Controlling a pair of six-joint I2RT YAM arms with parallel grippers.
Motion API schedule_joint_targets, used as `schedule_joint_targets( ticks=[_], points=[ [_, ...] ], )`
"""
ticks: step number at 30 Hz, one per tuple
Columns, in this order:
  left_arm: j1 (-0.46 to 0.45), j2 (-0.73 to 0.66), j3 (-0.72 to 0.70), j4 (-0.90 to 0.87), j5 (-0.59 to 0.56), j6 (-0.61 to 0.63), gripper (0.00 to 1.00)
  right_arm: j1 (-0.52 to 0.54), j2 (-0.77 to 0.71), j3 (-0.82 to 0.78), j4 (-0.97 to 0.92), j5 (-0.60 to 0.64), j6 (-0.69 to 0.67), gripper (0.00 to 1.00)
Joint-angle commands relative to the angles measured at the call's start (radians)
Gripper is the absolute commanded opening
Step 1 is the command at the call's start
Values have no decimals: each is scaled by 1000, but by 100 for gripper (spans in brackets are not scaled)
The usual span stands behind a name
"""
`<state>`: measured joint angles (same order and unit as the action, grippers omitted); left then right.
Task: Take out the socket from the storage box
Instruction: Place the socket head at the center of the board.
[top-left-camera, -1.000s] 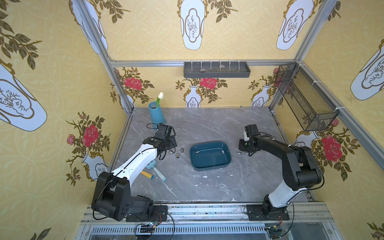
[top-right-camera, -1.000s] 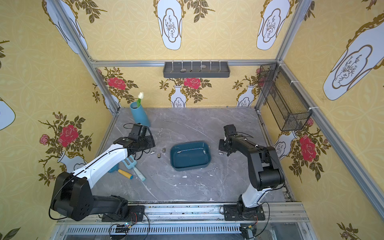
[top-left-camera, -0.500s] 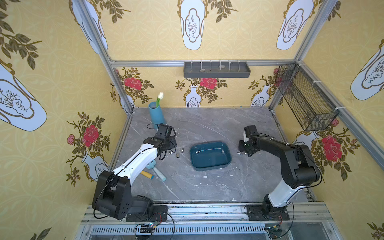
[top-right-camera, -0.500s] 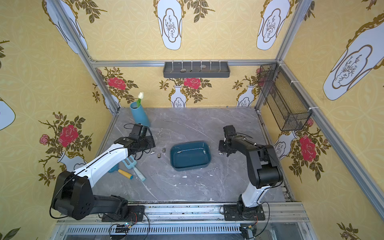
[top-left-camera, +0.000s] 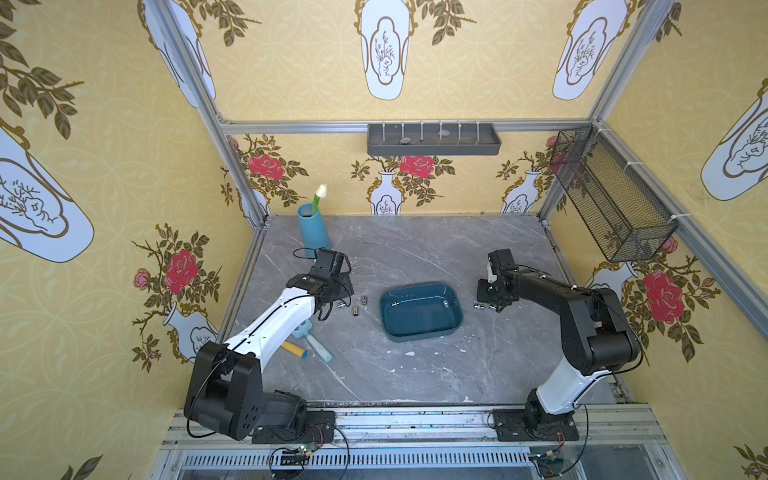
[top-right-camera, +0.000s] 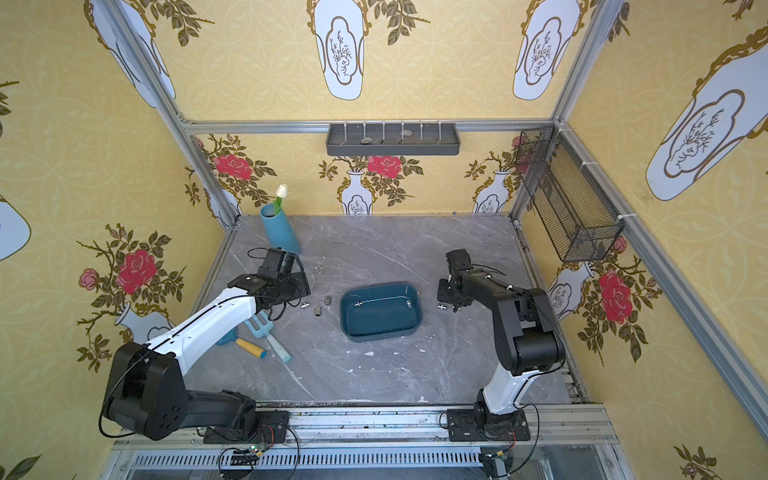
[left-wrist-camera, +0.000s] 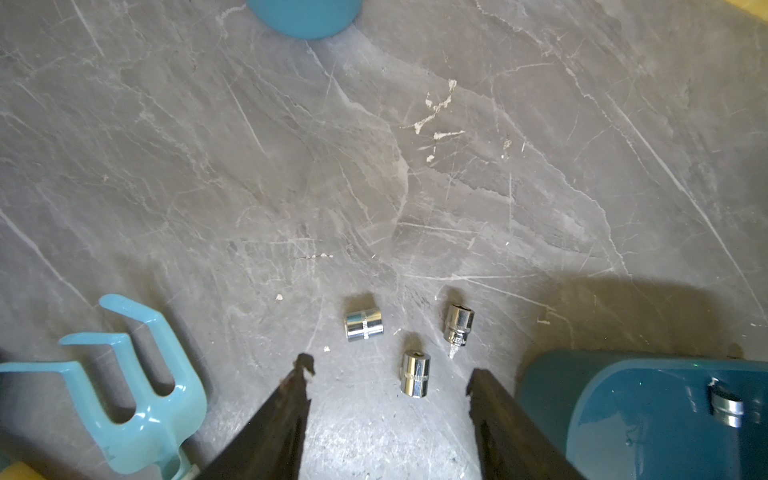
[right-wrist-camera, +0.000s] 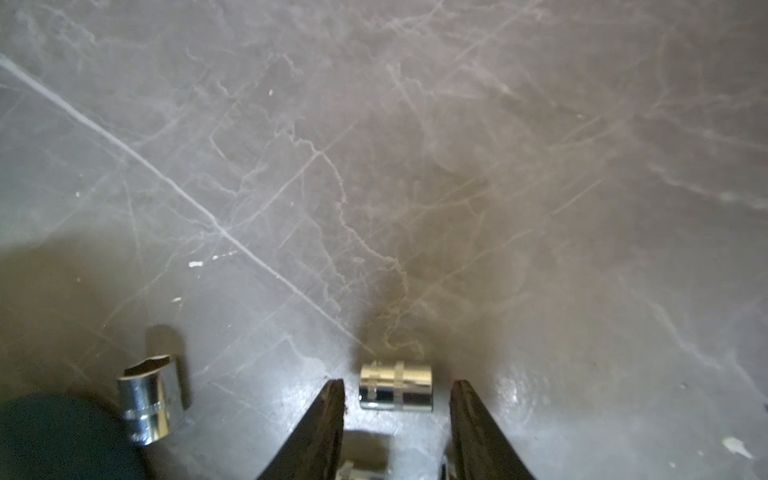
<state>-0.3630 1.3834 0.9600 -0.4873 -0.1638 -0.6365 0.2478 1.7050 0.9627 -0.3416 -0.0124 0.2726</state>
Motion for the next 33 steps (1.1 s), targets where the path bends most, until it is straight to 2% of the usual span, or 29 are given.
schedule_joint_targets(
  ticks=[1, 6, 33],
  points=[
    [1, 4, -3, -2, -4, 2, 66, 1, -23, 20, -19, 15, 8, 47],
    [2, 9, -1, -1, -2, 1, 66, -2, -49, 28, -13, 9, -4, 49],
    [2, 19, -13, 3, 1, 4, 66, -33, 159, 171, 14, -15, -41, 46]
  ],
)
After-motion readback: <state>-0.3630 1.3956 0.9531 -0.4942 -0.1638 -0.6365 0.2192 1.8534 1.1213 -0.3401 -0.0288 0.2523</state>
